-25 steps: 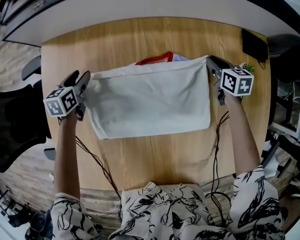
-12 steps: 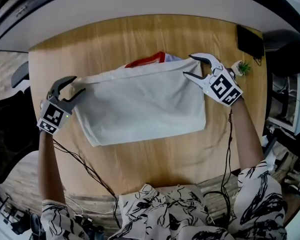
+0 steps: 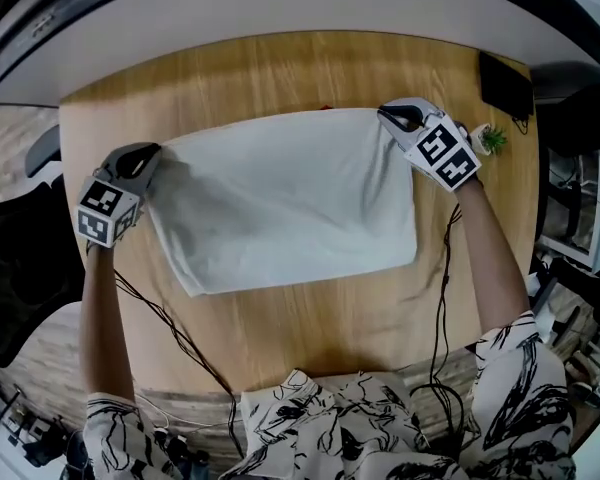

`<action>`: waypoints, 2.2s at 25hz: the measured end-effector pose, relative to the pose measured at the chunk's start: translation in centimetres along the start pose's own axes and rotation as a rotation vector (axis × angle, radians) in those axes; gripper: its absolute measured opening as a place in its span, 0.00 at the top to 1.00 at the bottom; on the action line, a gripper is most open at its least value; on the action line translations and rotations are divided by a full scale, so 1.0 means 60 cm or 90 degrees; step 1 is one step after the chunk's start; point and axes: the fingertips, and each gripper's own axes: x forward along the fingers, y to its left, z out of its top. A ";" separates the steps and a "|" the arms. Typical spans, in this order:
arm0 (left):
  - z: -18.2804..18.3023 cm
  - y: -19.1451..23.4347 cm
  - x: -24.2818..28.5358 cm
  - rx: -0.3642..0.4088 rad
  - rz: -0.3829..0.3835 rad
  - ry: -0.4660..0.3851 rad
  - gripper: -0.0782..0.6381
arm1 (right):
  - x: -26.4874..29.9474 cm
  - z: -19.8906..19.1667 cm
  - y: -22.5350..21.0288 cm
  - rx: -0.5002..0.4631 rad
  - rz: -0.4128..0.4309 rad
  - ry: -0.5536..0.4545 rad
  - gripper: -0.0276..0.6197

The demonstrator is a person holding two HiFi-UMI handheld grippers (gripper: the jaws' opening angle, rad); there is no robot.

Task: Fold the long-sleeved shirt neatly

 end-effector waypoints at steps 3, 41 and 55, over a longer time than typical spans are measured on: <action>-0.008 0.016 0.014 -0.058 0.026 0.008 0.70 | 0.004 -0.007 -0.020 0.084 -0.024 -0.011 0.82; 0.206 -0.503 -0.771 -0.160 0.421 -0.596 0.89 | -0.902 0.058 0.377 0.309 -0.430 -0.631 0.94; 0.099 -0.798 -0.915 -0.186 0.482 -0.533 0.90 | -1.065 -0.034 0.593 0.267 -0.411 -0.626 0.95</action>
